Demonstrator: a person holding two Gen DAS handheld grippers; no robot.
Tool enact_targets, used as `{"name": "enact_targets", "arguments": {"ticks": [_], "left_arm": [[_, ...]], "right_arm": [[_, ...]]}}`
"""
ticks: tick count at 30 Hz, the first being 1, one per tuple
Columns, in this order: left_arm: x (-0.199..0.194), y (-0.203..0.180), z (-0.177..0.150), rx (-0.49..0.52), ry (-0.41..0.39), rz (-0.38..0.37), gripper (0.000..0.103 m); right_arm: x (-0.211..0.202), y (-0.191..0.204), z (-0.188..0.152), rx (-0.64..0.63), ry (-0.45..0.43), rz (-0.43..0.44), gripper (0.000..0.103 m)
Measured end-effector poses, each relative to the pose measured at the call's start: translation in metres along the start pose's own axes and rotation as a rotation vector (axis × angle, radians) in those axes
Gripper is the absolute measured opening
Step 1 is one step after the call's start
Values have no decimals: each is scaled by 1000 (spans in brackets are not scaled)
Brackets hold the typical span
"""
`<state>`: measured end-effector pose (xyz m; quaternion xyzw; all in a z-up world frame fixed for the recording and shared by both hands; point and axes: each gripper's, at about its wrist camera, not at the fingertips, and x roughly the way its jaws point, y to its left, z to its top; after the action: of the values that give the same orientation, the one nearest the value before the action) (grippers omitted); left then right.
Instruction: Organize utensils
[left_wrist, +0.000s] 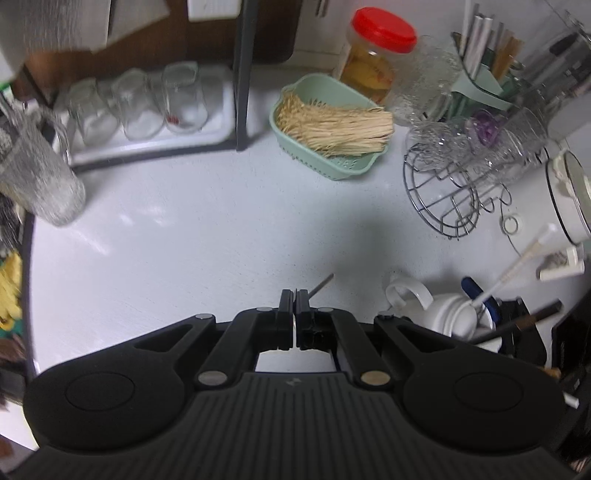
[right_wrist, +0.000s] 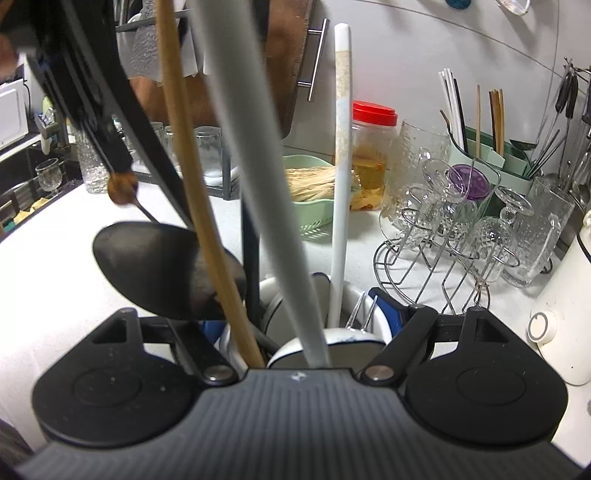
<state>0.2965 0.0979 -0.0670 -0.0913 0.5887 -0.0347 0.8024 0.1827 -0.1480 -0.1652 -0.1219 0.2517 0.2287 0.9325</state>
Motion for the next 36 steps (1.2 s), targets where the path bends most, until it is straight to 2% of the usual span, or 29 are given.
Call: {"name": "enact_targets", "arguments": {"ticks": [11,22,36], "left_arm": [[-65,-28,8,217,-4,41,1],[-141,-67,23,348,-66,36,1],[-167,-113,15,416,-76,-39,1]], "right_arm": [[2,9,0,-52,2,-8,82],[8,21,5,-94,-10,56,82],[14,36,10,-135,-35,113,82]]}}
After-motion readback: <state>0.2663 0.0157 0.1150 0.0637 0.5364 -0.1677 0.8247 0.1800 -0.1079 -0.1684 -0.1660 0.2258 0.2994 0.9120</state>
